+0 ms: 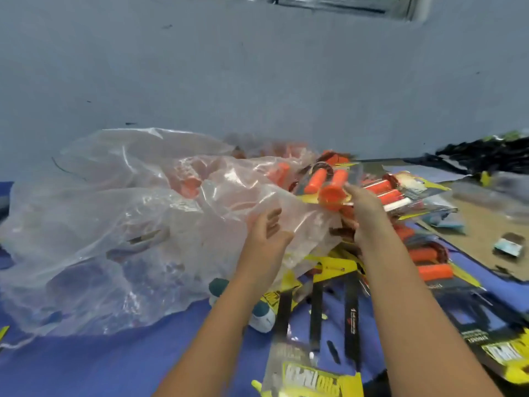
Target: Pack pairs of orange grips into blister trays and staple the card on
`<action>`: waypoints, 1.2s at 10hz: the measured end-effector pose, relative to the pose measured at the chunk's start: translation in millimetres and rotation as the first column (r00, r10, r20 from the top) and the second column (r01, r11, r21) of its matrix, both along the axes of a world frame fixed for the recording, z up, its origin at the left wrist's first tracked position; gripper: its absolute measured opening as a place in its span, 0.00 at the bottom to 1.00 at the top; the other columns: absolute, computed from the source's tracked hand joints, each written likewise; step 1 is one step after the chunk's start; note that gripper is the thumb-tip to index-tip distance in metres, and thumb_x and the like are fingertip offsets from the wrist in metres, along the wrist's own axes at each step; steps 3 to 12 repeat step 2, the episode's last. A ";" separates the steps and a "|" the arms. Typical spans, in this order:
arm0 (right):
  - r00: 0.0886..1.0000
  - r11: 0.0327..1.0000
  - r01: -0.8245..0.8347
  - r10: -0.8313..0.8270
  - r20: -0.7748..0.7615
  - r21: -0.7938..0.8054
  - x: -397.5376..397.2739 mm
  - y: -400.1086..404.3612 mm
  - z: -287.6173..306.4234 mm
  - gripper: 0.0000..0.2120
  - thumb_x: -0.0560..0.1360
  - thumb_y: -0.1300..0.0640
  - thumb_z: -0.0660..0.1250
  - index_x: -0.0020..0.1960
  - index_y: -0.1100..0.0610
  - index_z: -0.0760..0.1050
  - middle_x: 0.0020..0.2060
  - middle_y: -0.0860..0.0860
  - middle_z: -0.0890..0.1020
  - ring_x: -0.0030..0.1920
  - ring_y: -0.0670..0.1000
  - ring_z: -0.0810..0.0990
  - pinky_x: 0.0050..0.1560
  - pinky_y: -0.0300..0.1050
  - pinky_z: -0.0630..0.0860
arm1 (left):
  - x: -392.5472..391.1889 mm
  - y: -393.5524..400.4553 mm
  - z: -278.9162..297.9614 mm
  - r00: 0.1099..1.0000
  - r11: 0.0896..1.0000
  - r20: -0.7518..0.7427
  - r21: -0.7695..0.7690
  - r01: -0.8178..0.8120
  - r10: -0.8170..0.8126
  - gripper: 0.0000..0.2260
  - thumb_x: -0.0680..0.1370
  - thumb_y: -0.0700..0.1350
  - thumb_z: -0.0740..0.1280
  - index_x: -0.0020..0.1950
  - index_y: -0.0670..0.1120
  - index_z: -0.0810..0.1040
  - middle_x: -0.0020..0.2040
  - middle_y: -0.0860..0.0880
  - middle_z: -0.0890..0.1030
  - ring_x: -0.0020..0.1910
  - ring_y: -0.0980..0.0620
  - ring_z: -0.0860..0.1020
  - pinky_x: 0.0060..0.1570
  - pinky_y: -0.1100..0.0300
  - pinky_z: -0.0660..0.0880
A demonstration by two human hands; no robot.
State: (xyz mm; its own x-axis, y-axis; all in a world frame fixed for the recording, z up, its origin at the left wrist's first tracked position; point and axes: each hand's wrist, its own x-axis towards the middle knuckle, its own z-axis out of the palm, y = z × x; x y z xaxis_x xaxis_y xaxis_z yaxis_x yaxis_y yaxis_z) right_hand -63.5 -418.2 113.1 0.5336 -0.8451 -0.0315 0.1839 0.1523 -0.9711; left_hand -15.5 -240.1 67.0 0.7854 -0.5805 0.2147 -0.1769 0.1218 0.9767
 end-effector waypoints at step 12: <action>0.984 0.988 0.067 -0.089 -0.152 -0.142 -1.3 11.4 -37.9 0.10 0.76 0.56 0.66 0.57 0.54 0.76 0.53 0.54 0.79 0.48 0.51 0.78 0.46 0.48 0.77 | 3.1 35.5 -16.9 0.997 0.995 0.014 -0.062 -0.074 0.075 0.11 0.81 0.36 0.61 0.50 0.48 0.82 0.45 0.50 0.85 0.46 0.51 0.83 0.44 0.61 0.80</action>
